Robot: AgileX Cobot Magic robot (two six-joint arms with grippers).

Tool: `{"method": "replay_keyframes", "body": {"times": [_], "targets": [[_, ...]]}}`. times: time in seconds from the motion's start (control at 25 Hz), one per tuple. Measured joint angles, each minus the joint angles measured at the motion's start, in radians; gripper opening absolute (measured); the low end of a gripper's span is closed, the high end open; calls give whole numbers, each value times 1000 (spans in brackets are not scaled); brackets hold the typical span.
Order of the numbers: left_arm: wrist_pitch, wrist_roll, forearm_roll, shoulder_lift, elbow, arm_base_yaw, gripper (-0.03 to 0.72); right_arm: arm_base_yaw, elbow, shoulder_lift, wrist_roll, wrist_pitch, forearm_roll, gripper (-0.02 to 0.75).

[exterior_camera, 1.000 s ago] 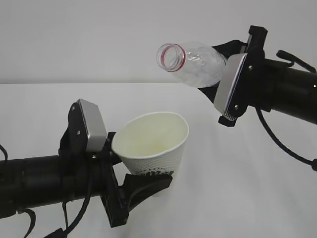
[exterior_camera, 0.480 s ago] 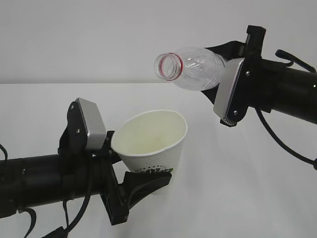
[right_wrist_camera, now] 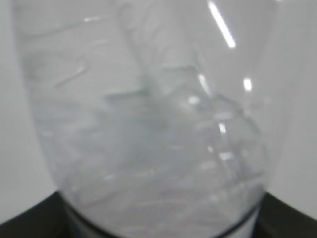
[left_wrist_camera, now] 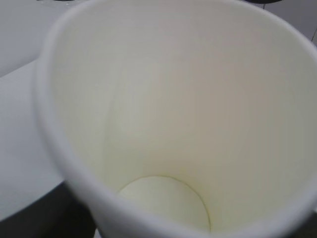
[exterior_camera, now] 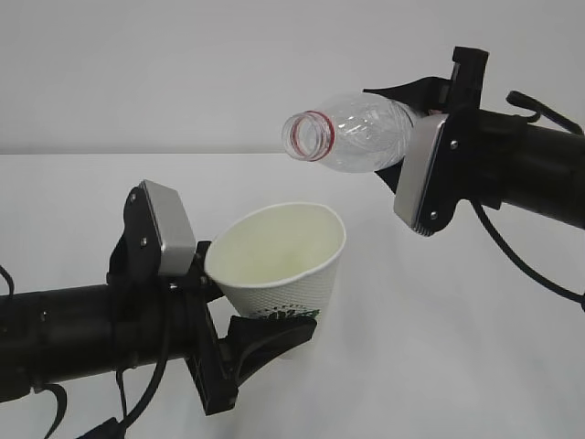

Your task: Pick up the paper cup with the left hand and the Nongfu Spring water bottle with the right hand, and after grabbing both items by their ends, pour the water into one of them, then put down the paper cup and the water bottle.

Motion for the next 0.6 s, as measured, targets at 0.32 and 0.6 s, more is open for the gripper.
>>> {"method": "replay_keyframes", "body": {"times": [0.32, 0.6], "targets": [[0, 0, 0, 0, 0, 0, 528, 0, -23, 0, -43, 38, -2, 447], [0, 0, -5, 0, 0, 0, 528, 0, -48, 0, -63, 46, -2, 447]]}}
